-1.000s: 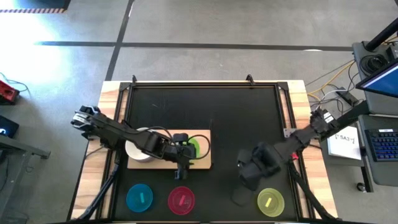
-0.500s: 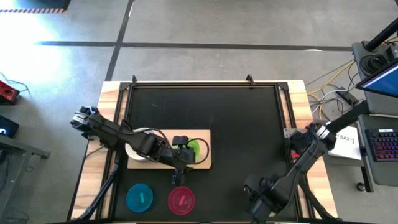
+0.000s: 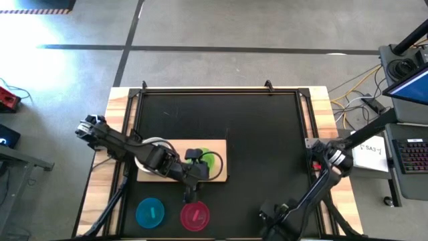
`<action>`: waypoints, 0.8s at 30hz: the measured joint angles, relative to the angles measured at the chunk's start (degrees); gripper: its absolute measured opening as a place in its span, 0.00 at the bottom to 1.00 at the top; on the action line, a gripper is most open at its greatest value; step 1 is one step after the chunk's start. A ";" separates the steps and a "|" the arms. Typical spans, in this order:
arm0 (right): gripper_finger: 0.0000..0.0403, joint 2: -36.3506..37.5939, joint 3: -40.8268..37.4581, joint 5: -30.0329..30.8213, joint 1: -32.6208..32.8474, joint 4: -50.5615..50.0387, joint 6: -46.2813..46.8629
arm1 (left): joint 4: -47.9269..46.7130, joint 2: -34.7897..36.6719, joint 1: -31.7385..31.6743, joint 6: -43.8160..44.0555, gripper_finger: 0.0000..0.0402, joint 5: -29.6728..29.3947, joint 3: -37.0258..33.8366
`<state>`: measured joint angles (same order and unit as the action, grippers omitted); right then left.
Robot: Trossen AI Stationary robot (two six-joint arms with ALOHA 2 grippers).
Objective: Place and stack bowls onto a shelf
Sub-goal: Stack the yellow bowl on top of the small green bowl on the shelf
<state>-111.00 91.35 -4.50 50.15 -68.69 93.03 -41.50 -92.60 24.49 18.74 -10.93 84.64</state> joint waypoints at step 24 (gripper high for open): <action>0.02 1.17 0.46 -6.37 0.09 1.90 -16.66 | -1.35 0.02 2.90 -6.85 0.35 5.51 0.00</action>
<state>-109.83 91.81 -10.87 50.24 -66.79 76.37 -42.84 -92.58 27.39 11.90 -5.42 84.64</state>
